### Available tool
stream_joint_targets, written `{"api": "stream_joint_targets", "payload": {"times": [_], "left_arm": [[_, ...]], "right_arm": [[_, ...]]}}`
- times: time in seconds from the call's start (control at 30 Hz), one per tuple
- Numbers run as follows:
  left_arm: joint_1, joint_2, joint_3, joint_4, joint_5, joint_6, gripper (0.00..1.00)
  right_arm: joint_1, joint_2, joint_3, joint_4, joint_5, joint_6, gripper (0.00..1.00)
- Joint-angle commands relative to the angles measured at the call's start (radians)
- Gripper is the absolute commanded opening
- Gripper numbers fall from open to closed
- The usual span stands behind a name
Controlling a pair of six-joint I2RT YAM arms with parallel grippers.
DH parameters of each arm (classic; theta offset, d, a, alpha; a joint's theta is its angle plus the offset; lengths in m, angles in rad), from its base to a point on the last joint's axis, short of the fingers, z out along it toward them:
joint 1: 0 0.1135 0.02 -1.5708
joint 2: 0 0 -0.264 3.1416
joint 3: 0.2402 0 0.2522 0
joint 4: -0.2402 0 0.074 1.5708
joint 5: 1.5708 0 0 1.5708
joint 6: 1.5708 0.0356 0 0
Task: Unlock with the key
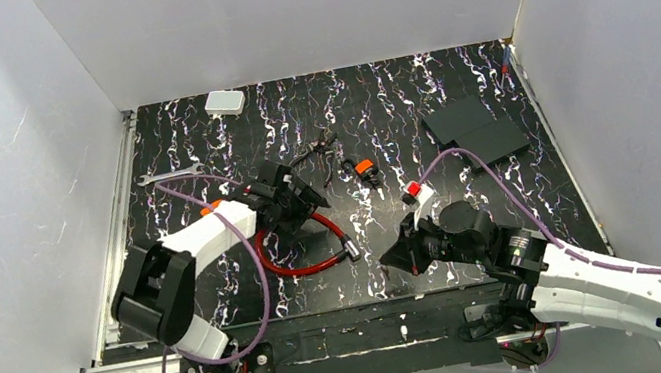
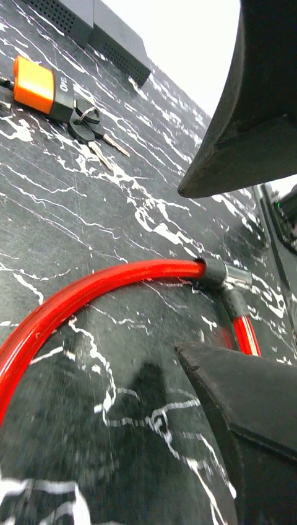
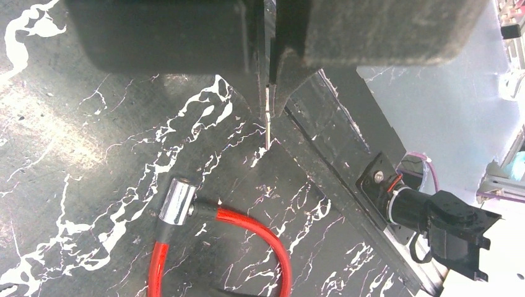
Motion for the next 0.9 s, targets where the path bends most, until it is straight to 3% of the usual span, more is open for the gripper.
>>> {"api": "stream_joint_targets", "payload": {"times": [0.0, 0.27, 0.4, 0.5, 0.63, 0.73, 0.87], "left_arm": [[-0.003, -0.115, 0.080, -0.193, -0.151, 0.246, 0.85], [-0.015, -0.190, 0.256, -0.305, -0.182, 0.861, 0.86], [-0.026, -0.225, 0.235, -0.245, -0.219, 1.100, 0.98], [-0.029, -0.197, 0.225, -0.220, -0.195, 1.281, 0.98], [-0.061, -0.216, 0.136, -0.098, -0.014, 1.606, 0.96], [-0.076, -0.242, 0.057, -0.022, 0.168, 1.839, 0.88], [-0.081, -0.217, 0.033, -0.049, 0.305, 2.068, 0.86]], "right_arm": [[0.002, 0.007, 0.047, 0.023, 0.022, 0.007, 0.01], [0.003, 0.005, 0.045, 0.020, 0.064, 0.004, 0.01], [0.003, -0.011, 0.060, -0.024, 0.096, -0.017, 0.01], [0.003, -0.030, 0.047, -0.036, 0.108, -0.009, 0.01], [0.003, -0.057, 0.019, -0.048, 0.104, 0.032, 0.01], [0.003, -0.088, -0.004, -0.051, 0.098, 0.062, 0.01], [0.003, -0.124, -0.015, -0.078, 0.103, 0.081, 0.01]]}}
